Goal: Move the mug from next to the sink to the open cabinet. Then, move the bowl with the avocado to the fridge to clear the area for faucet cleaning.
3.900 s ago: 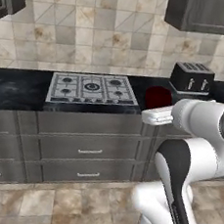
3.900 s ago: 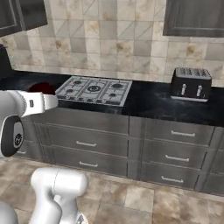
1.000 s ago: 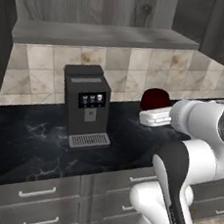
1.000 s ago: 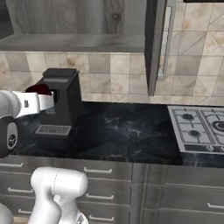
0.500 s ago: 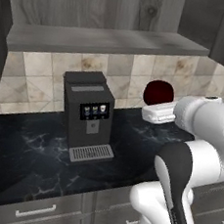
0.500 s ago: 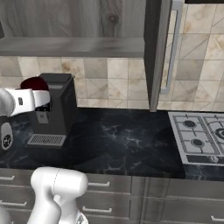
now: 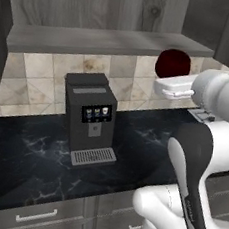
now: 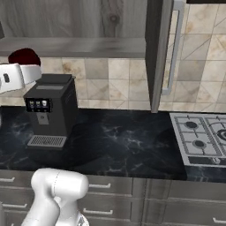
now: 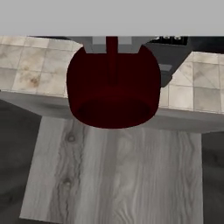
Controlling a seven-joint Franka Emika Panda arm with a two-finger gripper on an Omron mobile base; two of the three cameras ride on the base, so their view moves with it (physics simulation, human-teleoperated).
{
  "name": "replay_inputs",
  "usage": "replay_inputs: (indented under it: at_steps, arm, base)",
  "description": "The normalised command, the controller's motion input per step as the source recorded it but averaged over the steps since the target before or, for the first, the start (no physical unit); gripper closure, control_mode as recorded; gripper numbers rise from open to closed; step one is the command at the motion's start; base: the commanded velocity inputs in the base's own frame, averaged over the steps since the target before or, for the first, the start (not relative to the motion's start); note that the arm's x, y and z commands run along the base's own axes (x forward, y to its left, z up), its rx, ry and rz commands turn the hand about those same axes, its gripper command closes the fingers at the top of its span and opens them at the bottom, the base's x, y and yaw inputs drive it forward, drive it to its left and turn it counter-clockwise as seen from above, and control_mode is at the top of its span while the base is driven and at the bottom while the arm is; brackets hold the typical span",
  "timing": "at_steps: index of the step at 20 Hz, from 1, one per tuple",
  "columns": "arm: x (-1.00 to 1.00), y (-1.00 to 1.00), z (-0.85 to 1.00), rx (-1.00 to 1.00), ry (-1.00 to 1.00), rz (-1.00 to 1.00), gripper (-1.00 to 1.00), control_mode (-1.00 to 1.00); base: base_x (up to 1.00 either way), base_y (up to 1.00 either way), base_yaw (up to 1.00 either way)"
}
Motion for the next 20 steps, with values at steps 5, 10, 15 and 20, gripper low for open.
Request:
replay_inputs:
  at_steps: [5, 10, 15, 20]
  arm:
    - [0.31, 0.0, 0.21, 0.03, 0.09, 0.0, 1.0, -1.0]
    - [0.05, -0.06, -0.11, 0.0, -0.01, 0.02, 1.0, -1.0]
    - [0.02, -0.28, 0.04, 0.1, -0.01, 0.02, 1.0, -1.0]
    - [0.3, -0.15, 0.01, 0.04, 0.0, 0.0, 1.0, -1.0]
  base:
    - [0.0, 0.0, 0.0]
    - [0.0, 0.0, 0.0]
    - [0.0, 0.0, 0.0]
    - [0.0, 0.0, 0.0]
